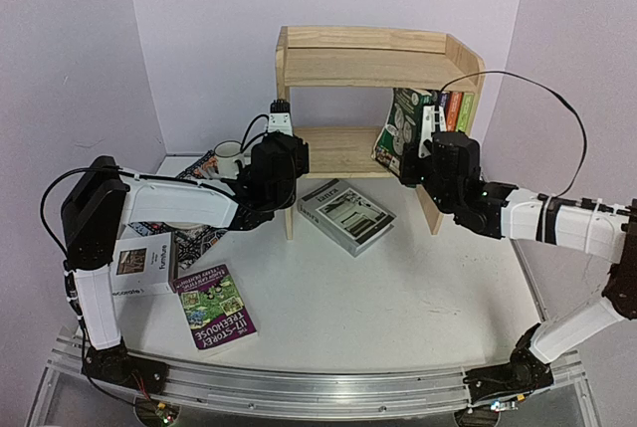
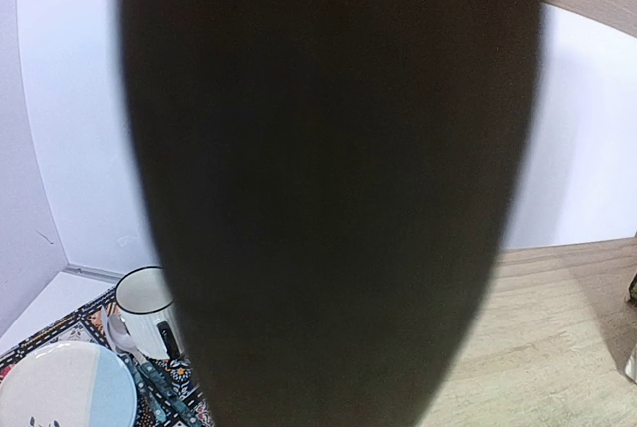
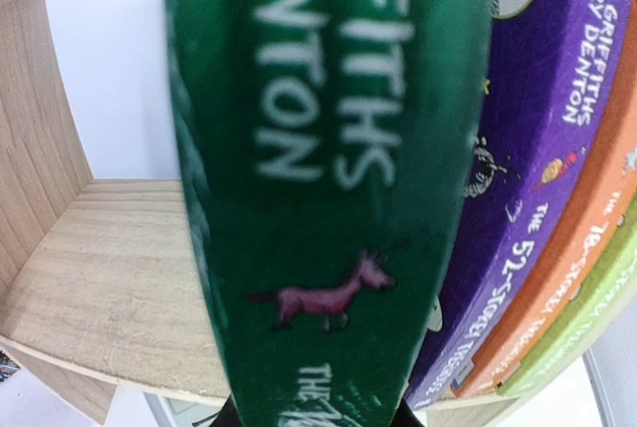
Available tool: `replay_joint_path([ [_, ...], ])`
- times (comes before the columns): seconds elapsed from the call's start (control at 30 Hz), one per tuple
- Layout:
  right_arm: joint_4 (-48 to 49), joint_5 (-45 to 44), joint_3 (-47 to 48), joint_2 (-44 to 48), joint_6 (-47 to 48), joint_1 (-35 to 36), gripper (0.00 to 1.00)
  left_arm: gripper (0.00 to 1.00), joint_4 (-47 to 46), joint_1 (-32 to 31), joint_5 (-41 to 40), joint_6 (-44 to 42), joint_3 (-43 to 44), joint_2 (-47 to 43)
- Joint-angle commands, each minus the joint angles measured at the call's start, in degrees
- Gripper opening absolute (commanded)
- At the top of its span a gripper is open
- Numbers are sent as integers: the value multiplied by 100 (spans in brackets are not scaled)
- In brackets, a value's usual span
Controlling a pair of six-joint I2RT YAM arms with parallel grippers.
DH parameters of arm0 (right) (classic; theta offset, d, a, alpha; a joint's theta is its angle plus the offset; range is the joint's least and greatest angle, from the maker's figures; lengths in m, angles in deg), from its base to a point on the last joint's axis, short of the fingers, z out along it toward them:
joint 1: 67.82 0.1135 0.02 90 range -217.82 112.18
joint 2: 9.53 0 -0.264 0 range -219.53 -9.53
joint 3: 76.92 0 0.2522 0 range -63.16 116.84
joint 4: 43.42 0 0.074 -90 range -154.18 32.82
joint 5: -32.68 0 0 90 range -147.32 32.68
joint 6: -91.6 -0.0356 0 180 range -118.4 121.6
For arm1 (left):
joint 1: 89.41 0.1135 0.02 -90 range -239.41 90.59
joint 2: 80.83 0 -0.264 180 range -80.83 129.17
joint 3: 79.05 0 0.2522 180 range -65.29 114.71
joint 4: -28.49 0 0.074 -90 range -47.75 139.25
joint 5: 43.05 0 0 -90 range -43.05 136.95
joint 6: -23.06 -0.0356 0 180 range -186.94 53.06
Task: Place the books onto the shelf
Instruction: Place the book on the shelf.
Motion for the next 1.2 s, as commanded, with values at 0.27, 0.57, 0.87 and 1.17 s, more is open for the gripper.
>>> replay_joint_path([
  [0.27, 338, -962, -261, 897, 128, 44, 0, 0, 39, 126, -748, -35, 24, -431],
  [0.57, 2955, -449, -839, 354, 1273, 44, 0, 0, 35, 123, -623, 10, -56, -493],
  [0.87, 3677, -367, -767, -34, 1388, 36, 0, 0, 35, 123, -595, 19, -94, -547],
  [1.17, 3700, -409, -598, -251, 1242, -96, 0, 0, 34, 128, -588, 40, -150, -602],
])
